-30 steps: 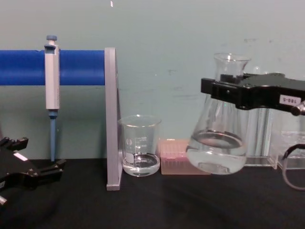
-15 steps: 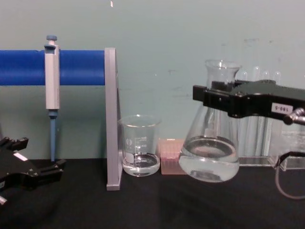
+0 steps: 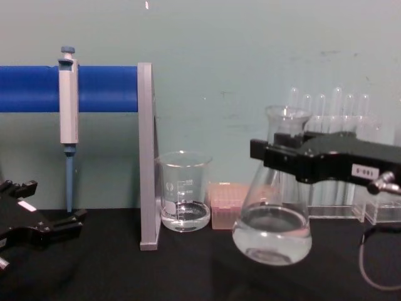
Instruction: Grasp the erlenmeyer flask with one hand, shake it three times, then place it back.
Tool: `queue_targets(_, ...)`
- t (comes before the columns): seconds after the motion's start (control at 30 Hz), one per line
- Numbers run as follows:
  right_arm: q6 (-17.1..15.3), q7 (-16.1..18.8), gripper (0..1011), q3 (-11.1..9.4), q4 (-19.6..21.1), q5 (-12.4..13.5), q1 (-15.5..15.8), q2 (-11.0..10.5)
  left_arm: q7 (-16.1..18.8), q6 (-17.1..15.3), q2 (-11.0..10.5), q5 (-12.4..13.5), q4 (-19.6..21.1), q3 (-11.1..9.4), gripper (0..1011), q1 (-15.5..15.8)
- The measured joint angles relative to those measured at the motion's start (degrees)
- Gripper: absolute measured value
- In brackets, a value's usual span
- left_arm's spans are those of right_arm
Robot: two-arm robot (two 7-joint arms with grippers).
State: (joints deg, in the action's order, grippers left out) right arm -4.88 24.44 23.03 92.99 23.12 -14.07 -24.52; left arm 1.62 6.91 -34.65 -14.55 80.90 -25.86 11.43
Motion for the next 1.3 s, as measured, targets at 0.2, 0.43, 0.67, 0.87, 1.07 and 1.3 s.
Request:
queue_targets(0.2,0.5,0.2,451,0.6,-1.8,-0.2,-0.1,0.2,0.0,0.0,0.0,0.0,0.0,0.0,1001,0.0)
queue_targets(0.43,0.6,0.1,451,1.1,-3.8,-1.0,-0.3,0.6,0.0,0.0,0.0,0.0,0.0,0.0,1001,0.0)
queue_targets(0.67,0.6,0.2,451,1.5,-5.1,-1.7,-0.4,0.8,0.0,0.0,0.0,0.0,0.0,0.0,1001,0.0)
queue_targets(0.87,0.7,0.3,451,1.8,-6.1,-2.4,-0.6,1.2,0.0,0.0,0.0,0.0,0.0,0.0,1001,0.0)
queue_targets(1.07,1.1,0.3,451,2.0,-7.2,-3.0,-0.7,1.7,0.0,0.0,0.0,0.0,0.0,0.0,1001,0.0)
queue_targets(1.3,1.2,0.3,451,2.0,-8.0,-3.4,-0.8,2.1,0.0,0.0,0.0,0.0,0.0,0.0,1001,0.0)
